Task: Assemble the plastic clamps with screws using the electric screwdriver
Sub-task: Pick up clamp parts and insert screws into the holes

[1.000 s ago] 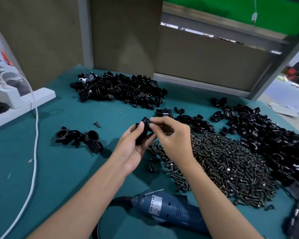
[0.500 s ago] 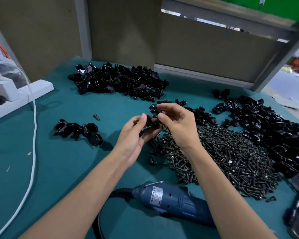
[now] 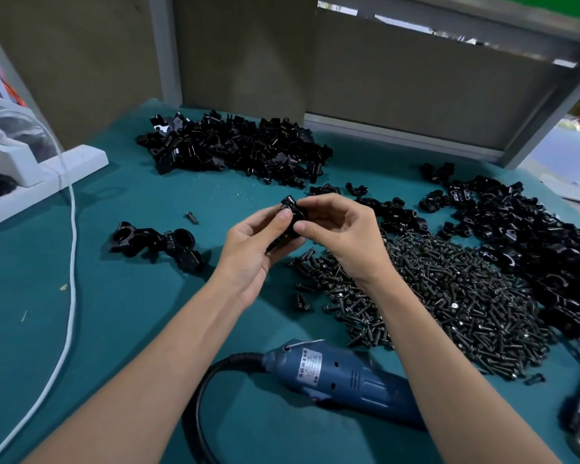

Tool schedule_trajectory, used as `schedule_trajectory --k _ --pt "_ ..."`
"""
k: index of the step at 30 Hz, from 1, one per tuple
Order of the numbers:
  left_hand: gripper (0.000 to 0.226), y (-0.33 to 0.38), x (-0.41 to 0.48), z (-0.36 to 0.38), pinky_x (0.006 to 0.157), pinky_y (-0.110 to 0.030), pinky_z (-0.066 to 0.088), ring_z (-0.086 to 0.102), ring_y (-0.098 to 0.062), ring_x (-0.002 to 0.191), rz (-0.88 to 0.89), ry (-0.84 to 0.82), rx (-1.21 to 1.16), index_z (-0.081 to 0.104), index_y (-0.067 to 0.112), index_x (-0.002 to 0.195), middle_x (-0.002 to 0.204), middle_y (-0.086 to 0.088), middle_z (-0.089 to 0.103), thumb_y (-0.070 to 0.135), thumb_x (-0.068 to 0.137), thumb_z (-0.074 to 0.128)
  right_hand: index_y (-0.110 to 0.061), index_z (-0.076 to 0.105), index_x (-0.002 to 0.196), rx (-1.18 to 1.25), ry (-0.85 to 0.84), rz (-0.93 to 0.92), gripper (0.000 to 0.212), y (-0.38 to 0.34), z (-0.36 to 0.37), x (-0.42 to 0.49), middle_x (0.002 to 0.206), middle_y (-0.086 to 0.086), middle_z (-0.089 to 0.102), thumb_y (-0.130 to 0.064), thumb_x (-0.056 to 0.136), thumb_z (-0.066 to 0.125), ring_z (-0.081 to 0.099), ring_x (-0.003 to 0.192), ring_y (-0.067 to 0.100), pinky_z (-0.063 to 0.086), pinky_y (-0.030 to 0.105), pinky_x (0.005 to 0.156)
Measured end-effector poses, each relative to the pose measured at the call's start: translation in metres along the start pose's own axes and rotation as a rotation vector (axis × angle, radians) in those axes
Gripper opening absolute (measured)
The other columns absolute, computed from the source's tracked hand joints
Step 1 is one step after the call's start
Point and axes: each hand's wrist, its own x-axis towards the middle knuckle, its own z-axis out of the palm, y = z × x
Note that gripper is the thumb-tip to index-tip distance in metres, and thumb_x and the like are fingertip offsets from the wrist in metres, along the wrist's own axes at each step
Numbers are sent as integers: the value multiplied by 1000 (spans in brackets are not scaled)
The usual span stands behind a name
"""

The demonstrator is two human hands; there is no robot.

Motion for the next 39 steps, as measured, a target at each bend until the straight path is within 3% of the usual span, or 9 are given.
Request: schedule_trajectory --k 5,9,12,14,17,21,26,32,39 --pt "31 0 2 -3 76 -27 60 71 -18 89 -25 1 -7 69 4 104 96 -8 74 21 77 68 -10 71 107 -94 15 -16 23 3 1 1 101 0 74 -6 85 73 70 95 10 54 25 87" --pt "39 -1 5 -3 79 -24 59 69 -22 103 -29 65 9 69 2 106 106 -13 73 21 72 70 -15 74 103 -548 154 11 15 14 -3 3 89 -9 72 -15 96 61 59 71 -6 45 9 67" --pt "40 -2 6 -4 82 -26 59 69 -22 103 -35 87 -17 69 1 105 104 -12 74 20 70 72 -13 75 102 -877 21 175 15 29 -5 2 95 3 73 -16 93 63 62 89 16 54 31 82" --pt "40 -3 6 -5 82 -27 59 70 -22 102 -34 85 -28 69 1 105 102 -11 75 20 71 72 -13 75 104 -979 -66 229 22 33 -3 0 91 9 71 -29 91 67 59 93 30 52 38 82" --pt "38 -3 6 -5 81 -28 60 71 -20 99 -32 81 -34 69 1 104 100 -11 76 19 71 72 -14 74 107 -962 -88 246 30 31 1 0 95 10 71 -37 88 70 56 98 30 50 36 83" --pt "35 -4 7 -6 80 -28 60 72 -19 97 -26 73 -32 69 2 102 98 -10 76 20 72 72 -14 76 90 -878 -94 316 14 30 0 4 89 5 72 -27 86 73 62 91 20 51 33 81" --pt "35 -5 7 -8 81 -29 60 71 -21 100 -27 78 -14 70 2 102 101 -11 76 22 73 72 -20 70 83 -668 3 401 12 32 -1 6 73 -10 63 -13 81 79 57 66 3 40 7 54" --pt "38 -8 7 -5 77 -27 59 71 -21 100 -47 76 15 68 1 104 106 -14 74 21 72 72 -25 71 79 -236 340 68 13 16 -1 8 77 -8 72 -14 82 77 68 73 10 56 21 71" --pt "39 -14 6 -3 85 -32 59 72 -17 88 6 32 185 67 4 104 92 -9 76 24 71 74 -17 71 79 -110 250 -62 14 9 7 7 75 -5 70 -6 79 78 66 72 11 55 25 70"
